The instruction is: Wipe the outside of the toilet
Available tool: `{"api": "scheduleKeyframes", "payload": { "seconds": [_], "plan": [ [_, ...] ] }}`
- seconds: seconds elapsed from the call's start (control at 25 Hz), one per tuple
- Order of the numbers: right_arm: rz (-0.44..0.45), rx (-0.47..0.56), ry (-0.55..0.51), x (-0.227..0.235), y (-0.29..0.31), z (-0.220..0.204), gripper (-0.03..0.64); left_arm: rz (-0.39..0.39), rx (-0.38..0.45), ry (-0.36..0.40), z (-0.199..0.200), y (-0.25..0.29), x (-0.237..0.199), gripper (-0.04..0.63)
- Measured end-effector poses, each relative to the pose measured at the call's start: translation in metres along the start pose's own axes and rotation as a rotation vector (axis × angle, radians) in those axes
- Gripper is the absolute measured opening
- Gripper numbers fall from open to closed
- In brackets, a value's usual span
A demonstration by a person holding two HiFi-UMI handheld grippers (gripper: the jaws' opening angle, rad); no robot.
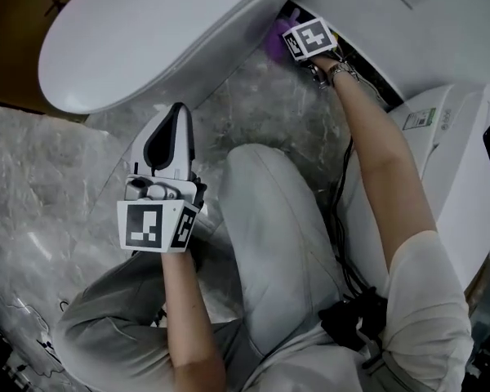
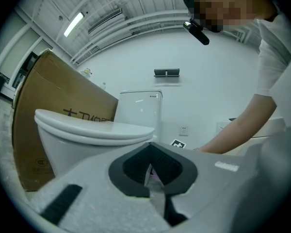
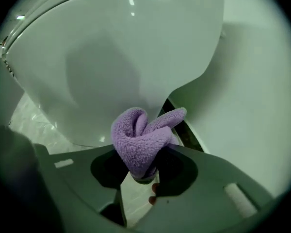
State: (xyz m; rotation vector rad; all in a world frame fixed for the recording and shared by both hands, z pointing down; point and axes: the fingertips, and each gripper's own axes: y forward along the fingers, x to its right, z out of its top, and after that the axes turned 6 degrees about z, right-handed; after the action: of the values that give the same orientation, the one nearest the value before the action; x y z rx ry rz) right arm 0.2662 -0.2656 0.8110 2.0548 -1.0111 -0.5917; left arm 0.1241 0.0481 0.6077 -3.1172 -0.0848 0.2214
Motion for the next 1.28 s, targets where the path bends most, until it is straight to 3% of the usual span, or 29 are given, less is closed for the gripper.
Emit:
{"api": "scheduleKeyframes", "payload": {
  "seconds": [0.2, 0.44, 0.6, 0.96, 1.28],
  "plan": [
    [-0.043, 0.051, -0.021, 0.010, 0.001, 0.030, 0.135, 0.036, 0.003, -0.012, -0.002, -0.009, -0.018, 0.005],
    [-0.002, 0.025, -0.110, -0.017, 0.002, 0.043, 0.132, 0.091, 0.021, -0.036, 0.002, -0.015, -0.038, 0.005],
    [0.075, 0.061, -0.092, -0.045, -0.003, 0.042, 0.132, 0.106, 0.009, -0.041, -0.004, -0.013, -0.043, 0.005],
    [0.280, 0.066, -0.168, -0.158, -0.011, 0.034, 0.133, 0.081, -0.020, -0.018, -0.013, -0.010, -0.033, 0.005],
    [0.430, 0.052, -0.037, -0.229, -0.019, 0.030, 0.132, 0.070, -0.022, -0.006, -0.013, -0.008, -0.024, 0.005]
  ]
}}
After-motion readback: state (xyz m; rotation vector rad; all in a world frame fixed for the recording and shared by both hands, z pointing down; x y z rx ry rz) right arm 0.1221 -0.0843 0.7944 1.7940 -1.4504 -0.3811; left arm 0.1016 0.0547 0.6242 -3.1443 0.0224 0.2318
